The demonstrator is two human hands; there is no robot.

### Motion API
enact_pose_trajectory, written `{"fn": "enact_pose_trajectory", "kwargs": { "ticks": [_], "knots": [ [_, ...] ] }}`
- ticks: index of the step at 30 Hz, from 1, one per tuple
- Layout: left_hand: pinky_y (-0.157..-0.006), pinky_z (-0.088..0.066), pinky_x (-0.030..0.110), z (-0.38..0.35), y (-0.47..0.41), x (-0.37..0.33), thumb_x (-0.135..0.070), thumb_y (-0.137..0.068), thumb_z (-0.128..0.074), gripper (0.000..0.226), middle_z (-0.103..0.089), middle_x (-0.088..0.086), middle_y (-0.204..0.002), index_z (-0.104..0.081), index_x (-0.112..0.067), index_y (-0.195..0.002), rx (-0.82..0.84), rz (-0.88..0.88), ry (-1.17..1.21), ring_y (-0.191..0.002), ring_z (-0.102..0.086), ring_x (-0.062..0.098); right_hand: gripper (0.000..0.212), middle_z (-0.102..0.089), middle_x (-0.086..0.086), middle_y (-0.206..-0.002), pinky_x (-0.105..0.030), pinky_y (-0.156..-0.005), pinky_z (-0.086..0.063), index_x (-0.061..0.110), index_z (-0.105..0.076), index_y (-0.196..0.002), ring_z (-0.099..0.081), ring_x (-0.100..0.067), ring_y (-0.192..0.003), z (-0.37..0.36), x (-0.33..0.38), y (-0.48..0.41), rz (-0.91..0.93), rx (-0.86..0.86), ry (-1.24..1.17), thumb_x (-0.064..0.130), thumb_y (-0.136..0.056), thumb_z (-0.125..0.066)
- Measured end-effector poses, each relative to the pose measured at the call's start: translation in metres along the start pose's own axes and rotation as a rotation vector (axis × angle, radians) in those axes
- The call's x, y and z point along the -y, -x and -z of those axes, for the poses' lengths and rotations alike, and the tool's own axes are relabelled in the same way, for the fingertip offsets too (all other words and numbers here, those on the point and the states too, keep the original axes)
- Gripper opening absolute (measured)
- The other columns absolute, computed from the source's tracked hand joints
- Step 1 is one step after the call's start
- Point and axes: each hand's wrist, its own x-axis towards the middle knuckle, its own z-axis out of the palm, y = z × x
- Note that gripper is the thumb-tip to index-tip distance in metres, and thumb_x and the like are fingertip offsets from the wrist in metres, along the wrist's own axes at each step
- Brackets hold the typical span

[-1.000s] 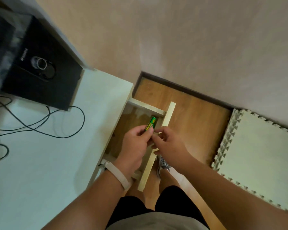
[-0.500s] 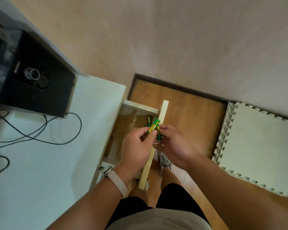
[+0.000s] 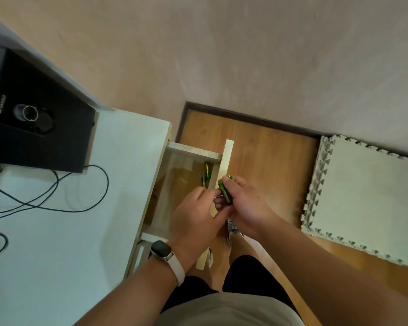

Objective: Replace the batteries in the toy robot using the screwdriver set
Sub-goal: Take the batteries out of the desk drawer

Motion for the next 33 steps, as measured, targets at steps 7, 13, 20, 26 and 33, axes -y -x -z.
{"fn": "enact_pose_trajectory", "kwargs": {
  "ticks": [7, 13, 20, 26, 33],
  "knots": [
    [-0.065, -0.050, 0.019, -0.001, -0.016, 0.015, -0.051, -0.093, -0.055, 0.030, -0.061, -0.013, -0.091, -0.065, -0.027, -0.105, 0.057, 0.306, 0.264, -0.082, -0.060, 0.004, 0.017, -0.060, -0.011, -0.081, -0.028, -0.061, -0.048, 0.006, -0.060, -0.104, -0.056, -0.018, -0.069, 0.012, 0.002, -0.009, -0.078, -0.038, 0.075, 0.020, -0.097, -0.055],
    [-0.068, -0.044, 0.021, -0.030, -0.052, 0.059, -0.031, -0.101, -0.055, 0.018, -0.061, -0.011, -0.099, -0.060, -0.023, -0.116, 0.218, 0.707, 0.335, -0.093, -0.059, 0.010, 0.016, -0.062, -0.013, -0.087, -0.031, -0.070, -0.050, 0.009, -0.062, -0.107, -0.058, -0.021, -0.075, 0.021, 0.003, -0.023, -0.075, -0.071, 0.208, 0.011, -0.093, -0.055],
    [-0.071, -0.051, 0.032, -0.065, -0.077, 0.079, -0.030, -0.094, -0.066, 0.008, -0.069, 0.001, -0.093, -0.061, -0.025, -0.092, 0.220, 0.896, 0.429, -0.085, -0.065, 0.019, 0.017, -0.067, -0.012, -0.089, -0.041, -0.083, -0.056, 0.020, -0.064, -0.104, -0.063, -0.022, -0.078, 0.026, 0.003, -0.038, -0.081, -0.054, 0.402, 0.016, -0.089, -0.058],
    [-0.066, -0.047, 0.030, -0.068, -0.084, 0.083, -0.038, -0.091, -0.069, 0.019, -0.065, -0.001, -0.078, -0.063, -0.022, -0.081, 0.280, 0.831, 0.220, -0.075, -0.062, 0.018, 0.020, -0.068, -0.009, -0.084, -0.039, -0.079, -0.056, 0.023, -0.062, -0.107, -0.063, -0.019, -0.074, 0.030, 0.008, -0.047, -0.068, -0.037, 0.481, 0.019, -0.087, -0.061],
    [-0.065, -0.048, 0.030, -0.060, -0.093, 0.083, -0.035, -0.091, -0.067, 0.019, -0.062, 0.000, -0.074, -0.060, -0.024, -0.078, 0.258, 0.722, 0.081, -0.072, -0.060, 0.019, 0.022, -0.067, -0.007, -0.093, -0.043, -0.087, -0.057, 0.022, -0.061, -0.112, -0.067, -0.019, -0.085, 0.028, 0.010, -0.050, -0.059, -0.029, 0.511, 0.018, -0.089, -0.062]
  ]
}}
